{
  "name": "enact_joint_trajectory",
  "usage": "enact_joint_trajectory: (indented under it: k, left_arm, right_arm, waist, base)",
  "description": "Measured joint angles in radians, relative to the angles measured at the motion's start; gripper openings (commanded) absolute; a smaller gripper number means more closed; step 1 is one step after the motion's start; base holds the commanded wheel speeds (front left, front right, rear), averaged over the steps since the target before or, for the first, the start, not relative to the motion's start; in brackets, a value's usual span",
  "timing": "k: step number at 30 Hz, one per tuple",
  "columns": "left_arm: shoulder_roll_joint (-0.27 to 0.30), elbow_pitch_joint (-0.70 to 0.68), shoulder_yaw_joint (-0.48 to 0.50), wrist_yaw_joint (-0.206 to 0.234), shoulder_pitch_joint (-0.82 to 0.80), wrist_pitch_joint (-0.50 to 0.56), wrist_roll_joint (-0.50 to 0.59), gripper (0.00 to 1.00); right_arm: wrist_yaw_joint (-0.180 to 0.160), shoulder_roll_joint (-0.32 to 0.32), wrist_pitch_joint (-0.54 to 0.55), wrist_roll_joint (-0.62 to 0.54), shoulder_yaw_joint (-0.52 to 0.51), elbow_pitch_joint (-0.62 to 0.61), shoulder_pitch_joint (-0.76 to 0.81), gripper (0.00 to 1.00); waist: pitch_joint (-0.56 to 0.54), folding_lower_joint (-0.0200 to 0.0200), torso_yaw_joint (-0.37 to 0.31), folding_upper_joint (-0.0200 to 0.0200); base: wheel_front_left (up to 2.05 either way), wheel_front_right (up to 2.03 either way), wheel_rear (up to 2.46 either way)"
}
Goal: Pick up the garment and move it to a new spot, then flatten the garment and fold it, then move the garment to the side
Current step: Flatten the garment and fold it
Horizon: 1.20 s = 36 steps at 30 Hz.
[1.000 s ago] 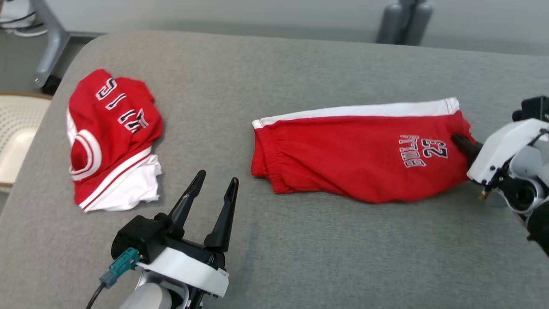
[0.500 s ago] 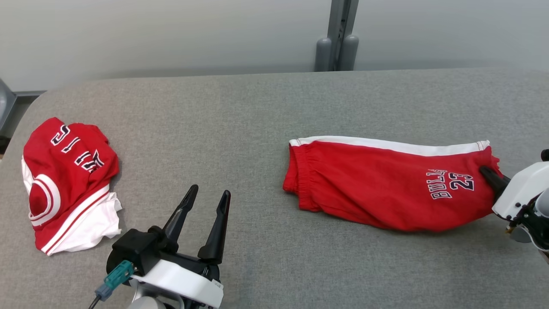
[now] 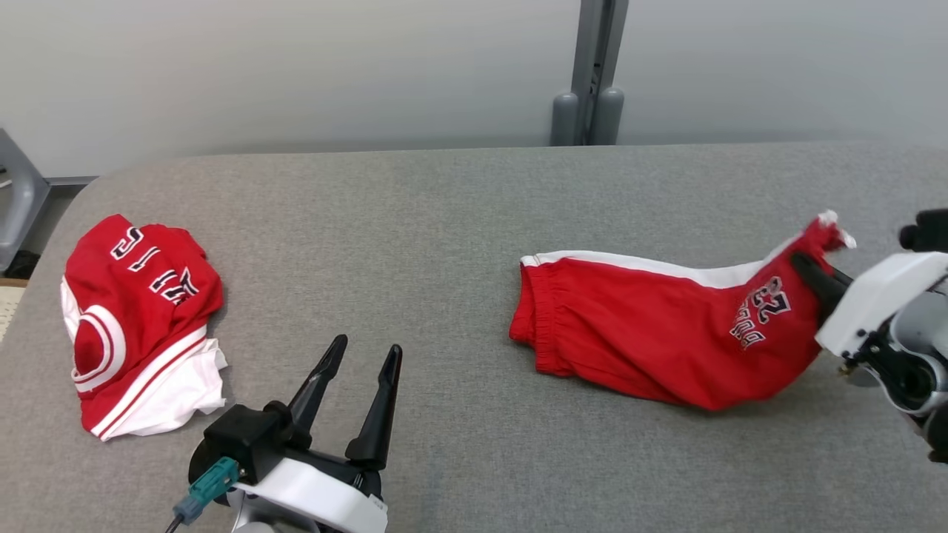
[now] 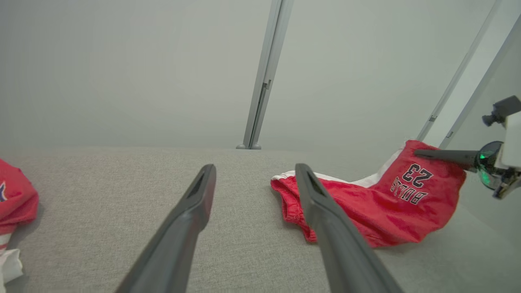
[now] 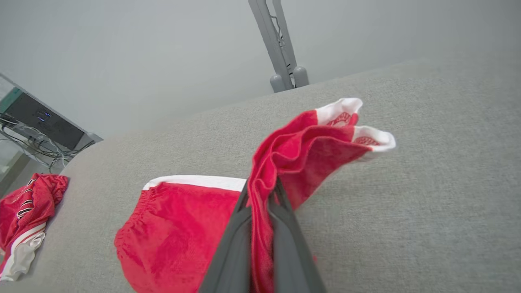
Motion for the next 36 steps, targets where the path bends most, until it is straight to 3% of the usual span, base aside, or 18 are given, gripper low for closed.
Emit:
enact_joint_trajectory:
  k: [10,23,26,27,28,36]
  left_arm:
    - [0.003,0.006,-0.001,0.001,0.014,0.003,-0.008,1.0]
    - [0.002,0.027,-0.013,-0.004,0.012,0.005,-0.01,1.0]
    - [-0.002,0.032,-0.019,-0.007,0.01,0.005,-0.01,1.0]
    - [-0.003,0.035,-0.021,-0.007,0.01,0.005,-0.01,1.0]
    - [-0.004,0.037,-0.022,-0.007,0.01,0.005,-0.01,1.0]
    - [0.003,0.045,-0.019,-0.002,0.009,0.007,-0.017,1.0]
  right_arm:
    - [0.0,0.078,0.017,-0.007,0.05,-0.121,-0.03,0.0]
    - [0.0,0.273,0.086,0.053,0.073,0.083,-0.043,0.0]
    - [0.0,0.295,0.091,0.053,0.079,0.108,-0.052,0.44]
    - [0.0,0.303,0.094,0.054,0.081,0.112,-0.052,0.88]
    - [0.0,0.309,0.095,0.055,0.083,0.114,-0.052,1.0]
    - [0.0,0.305,0.045,0.061,0.079,0.051,-0.05,1.0]
  waist:
    - [-0.019,0.0,0.062,0.0]
    - [-0.017,0.0,0.142,0.0]
    - [-0.013,0.0,0.153,0.0]
    - [-0.013,0.0,0.156,0.0]
    - [-0.013,0.0,0.158,0.0]
    - [-0.029,0.0,0.14,0.0]
  base:
    - [0.0,0.0,0.0]
    - [0.0,0.0,0.0]
    - [0.0,0.0,0.0]
    - [0.0,0.0,0.0]
    - [0.0,0.0,0.0]
    - [0.0,0.0,0.0]
